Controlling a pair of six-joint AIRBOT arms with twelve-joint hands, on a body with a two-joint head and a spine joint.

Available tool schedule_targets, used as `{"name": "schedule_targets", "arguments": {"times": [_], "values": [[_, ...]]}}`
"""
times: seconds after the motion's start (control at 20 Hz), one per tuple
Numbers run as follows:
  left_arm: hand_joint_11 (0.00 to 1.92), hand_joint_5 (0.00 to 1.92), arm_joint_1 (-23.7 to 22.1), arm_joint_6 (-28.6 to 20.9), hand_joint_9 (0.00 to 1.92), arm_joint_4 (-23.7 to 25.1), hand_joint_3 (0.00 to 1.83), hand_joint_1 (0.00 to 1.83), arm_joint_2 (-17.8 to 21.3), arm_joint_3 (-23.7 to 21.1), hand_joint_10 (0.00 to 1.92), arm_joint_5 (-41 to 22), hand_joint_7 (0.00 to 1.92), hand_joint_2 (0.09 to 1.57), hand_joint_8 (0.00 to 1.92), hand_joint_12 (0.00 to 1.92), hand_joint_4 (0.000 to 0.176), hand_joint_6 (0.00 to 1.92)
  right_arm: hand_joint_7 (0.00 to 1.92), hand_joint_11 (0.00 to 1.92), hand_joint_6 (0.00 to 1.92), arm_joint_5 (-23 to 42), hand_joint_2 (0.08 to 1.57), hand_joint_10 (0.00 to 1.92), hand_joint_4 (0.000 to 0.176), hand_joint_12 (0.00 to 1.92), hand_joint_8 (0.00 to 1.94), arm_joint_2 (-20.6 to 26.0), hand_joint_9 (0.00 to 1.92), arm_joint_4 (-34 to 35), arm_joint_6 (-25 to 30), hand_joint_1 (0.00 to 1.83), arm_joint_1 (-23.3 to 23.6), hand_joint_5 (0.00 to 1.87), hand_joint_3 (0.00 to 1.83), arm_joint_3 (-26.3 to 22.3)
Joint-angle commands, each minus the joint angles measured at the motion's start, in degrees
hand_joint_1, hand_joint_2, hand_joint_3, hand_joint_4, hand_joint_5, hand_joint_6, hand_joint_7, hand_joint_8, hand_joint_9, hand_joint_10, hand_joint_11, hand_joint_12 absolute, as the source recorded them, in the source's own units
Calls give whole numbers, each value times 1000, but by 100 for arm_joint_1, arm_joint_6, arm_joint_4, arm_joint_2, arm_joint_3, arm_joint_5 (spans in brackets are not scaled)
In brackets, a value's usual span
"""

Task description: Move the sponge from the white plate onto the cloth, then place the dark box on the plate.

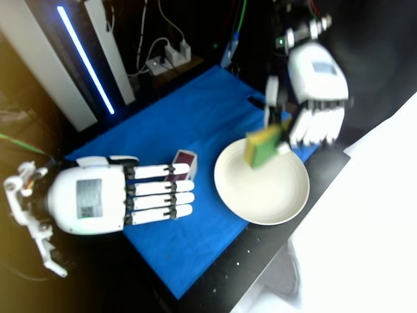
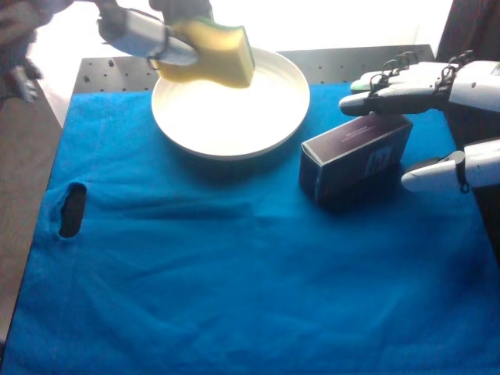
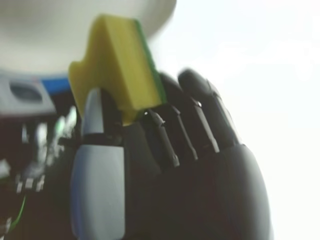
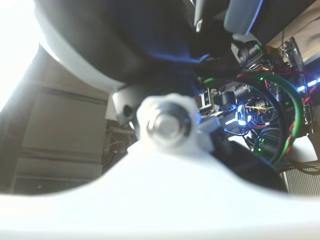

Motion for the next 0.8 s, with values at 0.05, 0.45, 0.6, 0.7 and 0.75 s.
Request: {"name": "schedule_targets", "arguments": {"times": [0.05,0.45,0.6,0.7,0.75], "values": [[600,1118,81,-11,893,-136,0,1251,551,-500,893,-1132,1016,1080,1067,1446,0,646,122,38,0,527,1162,2,106,254,3,-15,103,391,51,745,66,208,0,-78],[692,1085,2142,-76,877,-772,0,1251,1679,-1966,1043,-1851,1001,1095,1131,1565,0,653,151,0,6,758,1155,1,102,202,5,47,85,553,50,675,66,209,0,-170],[727,1139,2887,-77,957,-1495,0,1251,1336,-1855,858,-2102,1049,1070,978,1329,0,638,144,0,0,759,1110,1,152,70,0,47,50,552,50,656,66,204,0,-135],[591,1091,3024,-78,901,-1684,0,1265,1119,-1712,889,-2057,1064,1075,1035,1440,0,618,133,0,0,784,1089,0,154,2,0,50,32,549,50,617,67,205,0,-116],[512,1056,3022,-78,855,-1713,1,1271,1075,-1672,885,-2036,1098,1071,991,1480,0,657,136,0,1,785,1075,4,150,0,1,52,41,549,50,619,67,208,0,-97]]}}
